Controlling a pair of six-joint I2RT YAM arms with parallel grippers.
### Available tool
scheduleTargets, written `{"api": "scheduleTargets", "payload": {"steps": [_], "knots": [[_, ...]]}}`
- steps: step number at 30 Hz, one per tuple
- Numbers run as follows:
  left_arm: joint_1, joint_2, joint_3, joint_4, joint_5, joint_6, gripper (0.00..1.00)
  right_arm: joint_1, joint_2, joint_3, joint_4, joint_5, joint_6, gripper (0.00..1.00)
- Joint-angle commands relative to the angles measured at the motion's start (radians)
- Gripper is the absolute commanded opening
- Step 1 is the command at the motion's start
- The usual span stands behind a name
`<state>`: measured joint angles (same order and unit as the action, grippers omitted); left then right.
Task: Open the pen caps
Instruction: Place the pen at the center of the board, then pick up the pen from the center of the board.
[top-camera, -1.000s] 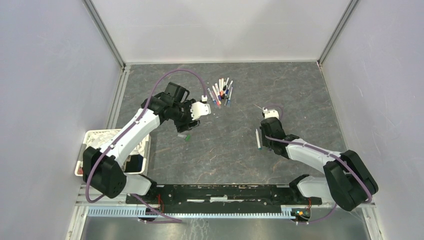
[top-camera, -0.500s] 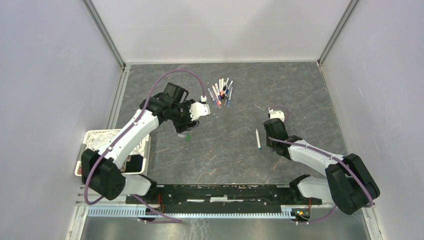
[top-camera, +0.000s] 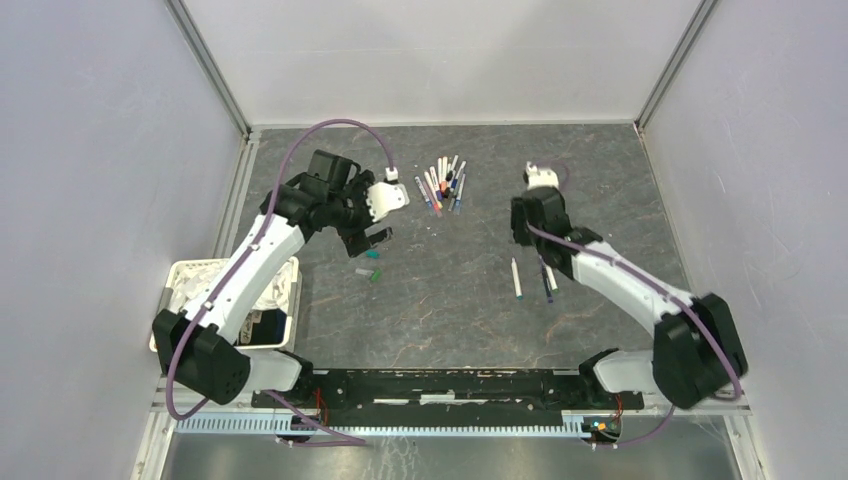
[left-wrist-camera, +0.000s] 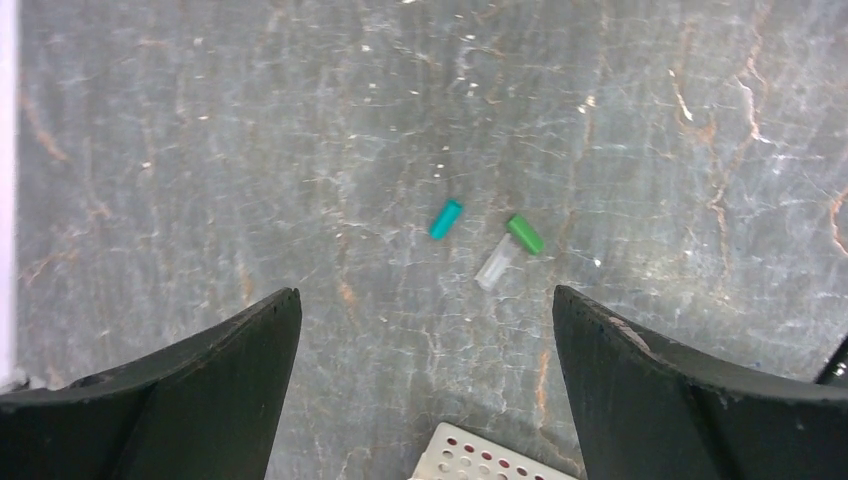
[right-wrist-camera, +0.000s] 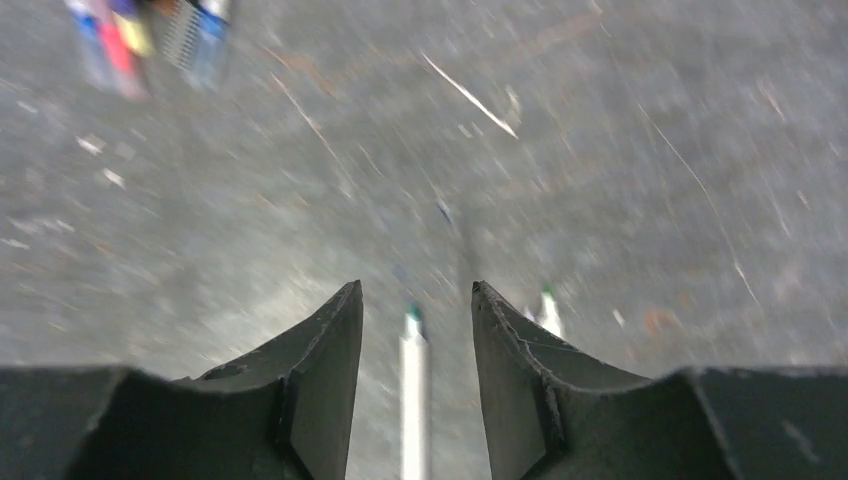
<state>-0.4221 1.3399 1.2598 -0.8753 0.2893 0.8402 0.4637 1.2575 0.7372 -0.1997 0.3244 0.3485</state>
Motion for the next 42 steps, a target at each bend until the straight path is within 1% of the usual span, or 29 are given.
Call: {"api": "scheduleTargets", "payload": {"steps": [1,6,9,13,17,22,27,34,39,42], "knots": [[0.034,-0.057,0.062,0.05,-0.025,-0.078,1.0,-0.001,0.198,0.211,0.047,-0.12,0.043,0.49],[0.106,-0.067,0.067,0.064,-0.003,-0.096,1.0,0.0,0.521,0.516,0.017,-0.2,0.043,0.46],[0.121,-0.057,0.082,0.048,0.006,-0.107,1.0,-0.002,0.677,0.675,-0.002,-0.218,0.045,0.44],[0.124,-0.061,0.081,0.018,0.031,-0.102,1.0,-0.001,0.806,0.812,-0.011,-0.232,0.067,0.43],[0.123,-0.072,0.065,0.017,0.045,-0.098,1.0,-0.001,0.89,0.885,-0.009,-0.243,0.104,0.43],[0.123,-0.076,0.059,0.016,0.048,-0.096,1.0,-0.001,0.953,0.952,-0.023,-0.232,0.121,0.41],[0.123,-0.08,0.047,0.016,0.048,-0.091,1.0,-0.001,1.001,0.997,-0.074,-0.174,0.113,0.34],[0.123,-0.077,0.037,0.015,0.053,-0.089,1.0,0.0,0.979,0.912,-0.033,-0.166,0.109,0.33],[0.123,-0.072,0.037,0.016,0.057,-0.09,1.0,-0.003,0.964,0.88,-0.032,-0.175,0.1,0.26],[0.123,-0.074,0.031,0.015,0.057,-0.09,1.0,-0.002,0.903,0.788,0.008,-0.201,0.083,0.24]]}}
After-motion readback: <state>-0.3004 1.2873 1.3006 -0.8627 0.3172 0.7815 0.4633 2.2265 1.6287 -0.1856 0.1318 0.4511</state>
